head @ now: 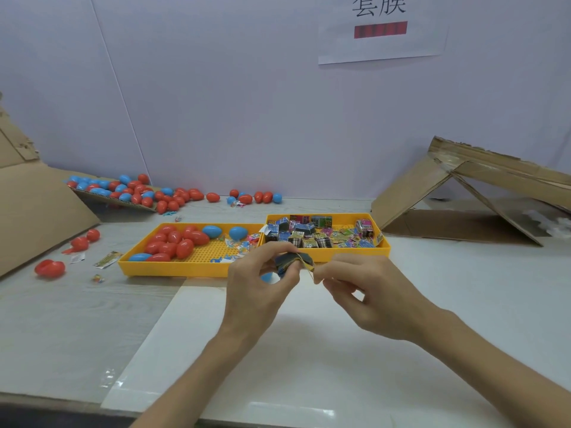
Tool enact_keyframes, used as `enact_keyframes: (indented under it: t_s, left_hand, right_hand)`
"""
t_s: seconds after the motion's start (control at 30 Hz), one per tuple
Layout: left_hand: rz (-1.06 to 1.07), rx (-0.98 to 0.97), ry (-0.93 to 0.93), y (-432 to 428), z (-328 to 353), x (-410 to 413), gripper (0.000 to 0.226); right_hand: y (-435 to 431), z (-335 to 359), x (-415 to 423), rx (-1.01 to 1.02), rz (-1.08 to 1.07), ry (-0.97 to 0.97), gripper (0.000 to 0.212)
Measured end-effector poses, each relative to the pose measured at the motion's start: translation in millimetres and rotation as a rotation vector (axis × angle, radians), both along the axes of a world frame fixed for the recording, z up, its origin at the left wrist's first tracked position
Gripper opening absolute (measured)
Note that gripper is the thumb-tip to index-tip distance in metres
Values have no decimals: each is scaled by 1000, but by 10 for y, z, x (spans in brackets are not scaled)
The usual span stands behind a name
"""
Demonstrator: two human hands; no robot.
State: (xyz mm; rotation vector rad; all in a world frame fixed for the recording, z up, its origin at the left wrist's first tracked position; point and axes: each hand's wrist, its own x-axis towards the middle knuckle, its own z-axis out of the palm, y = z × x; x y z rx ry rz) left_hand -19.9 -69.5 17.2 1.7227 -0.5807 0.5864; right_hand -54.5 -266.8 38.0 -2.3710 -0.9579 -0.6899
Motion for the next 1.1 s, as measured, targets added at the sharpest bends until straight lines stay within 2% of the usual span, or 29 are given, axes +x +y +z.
enact_keyframes:
  t_s: [0.1,0.23,0.4,0.57,0.73,0.97,1.03,1.1]
  left_hand:
    - [12,-11,24,16,-13,12,27]
    - [31,-25,59,26,-1,33,32]
    - [-50,-140,153,37,3,58,27]
    - [-169,-332,314,34,16,89,16]
    - [-281,-521,458,27,55,85,10]
    - [-369,-480,502,22,39,72,17]
    - [-386,-474,517,28,30,72,17]
    - [-380,-476,523,32,28,87,16]
  right_hand:
    - [33,-10,-20,-58,-41,-71,21]
    - [31,-12,-22,-51,-52,-72,24]
    - [56,-81,15,-83,-83,-79,33]
    - [65,-194,95,85,-77,77,47]
    - [94,-272,137,136,-54,189,61]
    - [151,-246,76,341,101,279,48]
    - [123,-226,82,315,58,216,46]
    - [72,-194,73,237,-13,48,42]
